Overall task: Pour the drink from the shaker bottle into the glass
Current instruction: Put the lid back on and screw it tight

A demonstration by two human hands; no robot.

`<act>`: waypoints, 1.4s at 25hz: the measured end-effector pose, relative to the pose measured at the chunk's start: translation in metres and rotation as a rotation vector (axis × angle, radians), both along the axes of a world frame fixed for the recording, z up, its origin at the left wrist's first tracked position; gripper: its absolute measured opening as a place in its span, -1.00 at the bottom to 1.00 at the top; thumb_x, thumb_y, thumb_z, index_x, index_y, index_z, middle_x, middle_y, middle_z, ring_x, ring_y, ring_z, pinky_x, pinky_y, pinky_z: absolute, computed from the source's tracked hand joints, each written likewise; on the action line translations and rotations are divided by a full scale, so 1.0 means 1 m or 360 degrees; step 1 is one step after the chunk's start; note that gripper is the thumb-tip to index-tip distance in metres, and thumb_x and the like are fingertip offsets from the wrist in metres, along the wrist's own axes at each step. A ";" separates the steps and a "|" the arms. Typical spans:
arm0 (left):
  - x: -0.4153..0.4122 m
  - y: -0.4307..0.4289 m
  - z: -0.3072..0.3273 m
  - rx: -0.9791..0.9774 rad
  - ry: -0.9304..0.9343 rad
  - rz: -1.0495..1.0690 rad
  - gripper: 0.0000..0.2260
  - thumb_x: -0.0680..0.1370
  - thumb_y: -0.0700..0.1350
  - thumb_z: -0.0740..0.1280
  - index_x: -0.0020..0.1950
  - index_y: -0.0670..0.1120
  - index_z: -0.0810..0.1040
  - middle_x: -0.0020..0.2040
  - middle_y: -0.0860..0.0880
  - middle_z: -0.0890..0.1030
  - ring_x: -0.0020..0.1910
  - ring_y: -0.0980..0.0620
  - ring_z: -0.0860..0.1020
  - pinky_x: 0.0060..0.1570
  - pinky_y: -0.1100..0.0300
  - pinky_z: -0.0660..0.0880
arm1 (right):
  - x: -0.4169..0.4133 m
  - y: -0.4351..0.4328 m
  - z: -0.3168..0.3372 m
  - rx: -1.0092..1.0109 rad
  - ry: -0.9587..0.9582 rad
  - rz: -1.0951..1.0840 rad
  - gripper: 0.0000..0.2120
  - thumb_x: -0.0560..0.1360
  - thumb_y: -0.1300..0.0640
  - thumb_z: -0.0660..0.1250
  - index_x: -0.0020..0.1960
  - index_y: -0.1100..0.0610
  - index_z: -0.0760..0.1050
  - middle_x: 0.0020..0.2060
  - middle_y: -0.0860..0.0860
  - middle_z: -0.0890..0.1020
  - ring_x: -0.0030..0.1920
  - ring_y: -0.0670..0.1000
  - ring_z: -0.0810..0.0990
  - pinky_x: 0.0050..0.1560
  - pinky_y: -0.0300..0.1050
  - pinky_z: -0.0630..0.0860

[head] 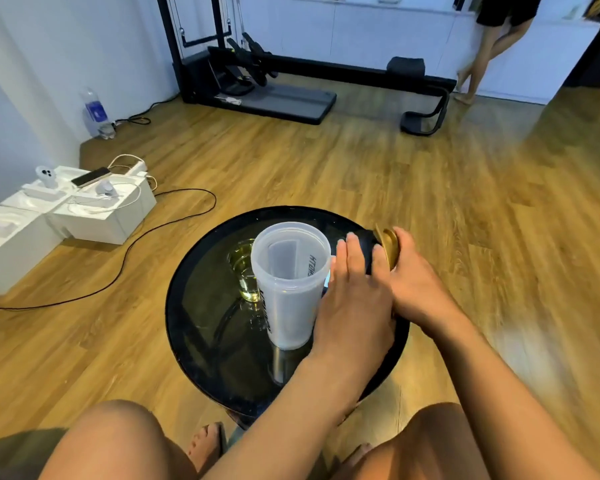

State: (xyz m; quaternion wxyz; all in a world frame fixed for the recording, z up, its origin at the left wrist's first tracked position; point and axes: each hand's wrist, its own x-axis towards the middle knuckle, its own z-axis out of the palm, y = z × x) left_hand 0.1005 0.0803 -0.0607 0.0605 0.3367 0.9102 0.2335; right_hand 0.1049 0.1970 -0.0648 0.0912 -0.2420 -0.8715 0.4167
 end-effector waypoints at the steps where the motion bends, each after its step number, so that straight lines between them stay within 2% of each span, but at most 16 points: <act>1: 0.000 -0.009 0.019 0.0111 0.0195 0.0031 -0.25 0.54 -0.23 0.36 0.64 -0.19 0.03 0.65 -0.33 -0.07 0.65 -0.26 -0.08 0.59 -0.06 0.02 | 0.000 -0.007 0.027 0.0016 0.0069 0.0069 -0.37 0.45 -0.12 0.30 0.46 -0.05 0.20 0.19 0.07 0.47 0.11 0.06 0.48 0.03 -0.15 0.34; 3: -0.009 -0.034 0.050 0.0304 0.0352 0.0081 -0.28 0.49 -0.19 0.44 0.60 -0.15 0.21 0.65 -0.23 0.10 0.64 -0.22 0.07 0.54 -0.10 0.22 | -0.005 -0.025 0.071 0.0076 0.0119 0.0248 -0.32 0.36 -0.06 0.44 0.41 -0.11 0.23 0.10 -0.01 0.47 0.03 -0.01 0.48 -0.02 -0.12 0.41; 6: -0.040 -0.082 0.063 0.0512 0.0242 0.0100 -0.31 0.41 -0.04 0.52 0.49 -0.05 0.35 0.55 -0.02 0.34 0.55 -0.04 0.29 0.43 -0.03 0.36 | -0.028 -0.051 0.095 0.0324 0.0005 0.0599 -0.05 0.11 -0.18 0.49 0.42 -0.11 0.19 0.17 0.02 0.48 0.12 0.03 0.51 0.10 -0.06 0.51; 8: -0.055 -0.109 0.046 0.0675 -0.0039 0.0262 -0.08 0.30 0.09 0.62 0.55 -0.03 0.25 0.54 0.00 0.37 0.52 0.02 0.33 0.44 0.07 0.34 | -0.048 -0.064 0.092 0.0500 -0.0196 0.0810 0.08 0.08 -0.21 0.53 0.49 -0.06 0.12 0.27 0.06 0.43 0.20 0.08 0.48 0.20 -0.01 0.48; 10: -0.061 -0.120 0.020 0.0678 -0.0411 0.0373 0.17 0.22 0.17 0.65 0.65 0.05 0.02 0.62 0.00 0.24 0.58 0.02 0.23 0.46 0.10 0.27 | -0.062 -0.071 0.084 0.0674 -0.0404 0.0936 0.15 0.14 -0.16 0.58 0.55 -0.03 0.01 0.34 0.10 0.35 0.30 0.14 0.41 0.29 0.02 0.41; 11: -0.064 -0.120 0.006 0.0671 -0.0509 0.0380 0.21 0.22 0.17 0.65 0.66 0.07 -0.05 0.63 0.01 0.22 0.59 0.01 0.21 0.45 0.10 0.27 | -0.068 -0.074 0.079 0.0750 -0.0474 0.0991 0.16 0.15 -0.14 0.59 0.56 -0.03 -0.01 0.34 0.10 0.33 0.32 0.15 0.39 0.31 0.03 0.40; 13: -0.072 -0.114 -0.020 0.0724 -0.0568 0.0364 0.17 0.22 0.15 0.66 0.64 0.06 0.01 0.58 0.01 0.32 0.55 -0.01 0.30 0.33 0.16 0.35 | -0.072 -0.075 0.070 0.0826 -0.0524 0.1056 0.14 0.15 -0.13 0.61 0.54 -0.06 0.01 0.28 0.08 0.33 0.29 0.14 0.40 0.29 0.03 0.41; 15: -0.079 -0.107 -0.038 0.0879 -0.0604 0.0369 0.03 0.20 0.12 0.68 0.55 0.07 0.21 0.43 0.06 0.48 0.42 0.04 0.45 0.19 0.20 0.42 | -0.071 -0.072 0.069 0.0816 -0.0497 0.1096 0.09 0.14 -0.11 0.62 0.50 -0.09 0.08 0.21 0.03 0.35 0.22 0.10 0.43 0.24 0.02 0.44; 17: -0.082 -0.102 -0.052 0.0992 -0.0646 0.0400 -0.09 0.15 0.16 0.68 0.41 0.11 0.35 0.28 0.13 0.56 0.30 0.10 0.53 0.14 0.20 0.48 | -0.071 -0.067 0.074 0.0802 -0.0491 0.1172 0.05 0.12 -0.07 0.64 0.46 -0.12 0.13 0.19 -0.01 0.38 0.20 0.06 0.43 0.25 0.01 0.44; 19: -0.082 -0.101 -0.058 0.1033 -0.0643 0.0390 -0.13 0.11 0.21 0.65 0.36 0.13 0.40 0.22 0.17 0.58 0.24 0.15 0.55 0.14 0.18 0.51 | -0.075 -0.065 0.078 0.0832 -0.0572 0.1239 0.04 0.10 -0.08 0.64 0.43 -0.12 0.16 0.22 -0.01 0.39 0.22 0.06 0.43 0.27 0.03 0.43; 23: -0.088 -0.102 -0.063 0.1078 -0.0620 0.0322 -0.19 0.16 0.23 0.65 0.33 0.07 0.44 0.19 0.15 0.63 0.19 0.19 0.57 0.17 0.10 0.54 | -0.079 -0.081 0.065 0.1148 -0.0570 0.1041 0.10 0.09 -0.39 0.49 0.47 -0.09 0.08 0.22 0.03 0.42 0.21 0.16 0.43 0.22 0.10 0.44; 26: -0.092 -0.104 -0.062 0.1057 -0.0614 0.0310 -0.21 0.15 0.20 0.66 0.29 0.03 0.45 0.15 0.13 0.62 0.14 0.22 0.56 0.11 0.14 0.54 | -0.079 -0.080 0.071 0.1075 -0.0447 0.1180 -0.03 0.11 -0.28 0.53 0.41 -0.13 0.19 0.18 -0.03 0.44 0.18 0.11 0.43 0.22 0.05 0.42; 29: -0.097 -0.105 -0.060 0.1053 -0.0678 0.0287 -0.23 0.17 0.10 0.70 0.28 0.00 0.46 0.16 0.08 0.62 0.15 0.15 0.58 0.14 0.09 0.56 | -0.081 -0.074 0.092 0.1025 -0.0535 0.1275 -0.02 0.15 -0.13 0.61 0.44 -0.14 0.20 0.28 -0.05 0.40 0.27 0.05 0.38 0.30 0.01 0.37; 31: -0.099 -0.106 -0.062 0.1043 -0.0684 0.0250 -0.20 0.19 0.11 0.69 0.34 -0.02 0.44 0.20 0.04 0.63 0.19 0.09 0.58 0.18 0.04 0.55 | -0.081 -0.081 0.088 0.1011 -0.0652 0.1171 0.07 0.13 -0.27 0.57 0.49 -0.13 0.11 0.35 0.00 0.34 0.35 0.10 0.35 0.35 0.06 0.35; 33: -0.099 -0.105 -0.063 0.1006 -0.0677 0.0241 -0.07 0.15 0.22 0.65 0.42 -0.04 0.40 0.25 0.01 0.62 0.25 0.03 0.57 0.23 0.01 0.54 | -0.081 -0.093 0.071 0.0990 -0.0647 0.0872 0.14 0.11 -0.45 0.47 0.52 -0.12 0.02 0.37 0.09 0.33 0.34 0.20 0.38 0.31 0.13 0.39; 35: -0.098 -0.105 -0.064 0.1043 -0.0675 0.0255 -0.10 0.14 0.19 0.66 0.40 0.00 0.42 0.21 0.04 0.65 0.23 0.07 0.58 0.19 0.07 0.55 | -0.082 -0.097 0.065 0.1038 -0.0562 0.0756 0.12 0.12 -0.45 0.44 0.52 -0.10 0.03 0.32 0.13 0.37 0.30 0.24 0.42 0.26 0.14 0.43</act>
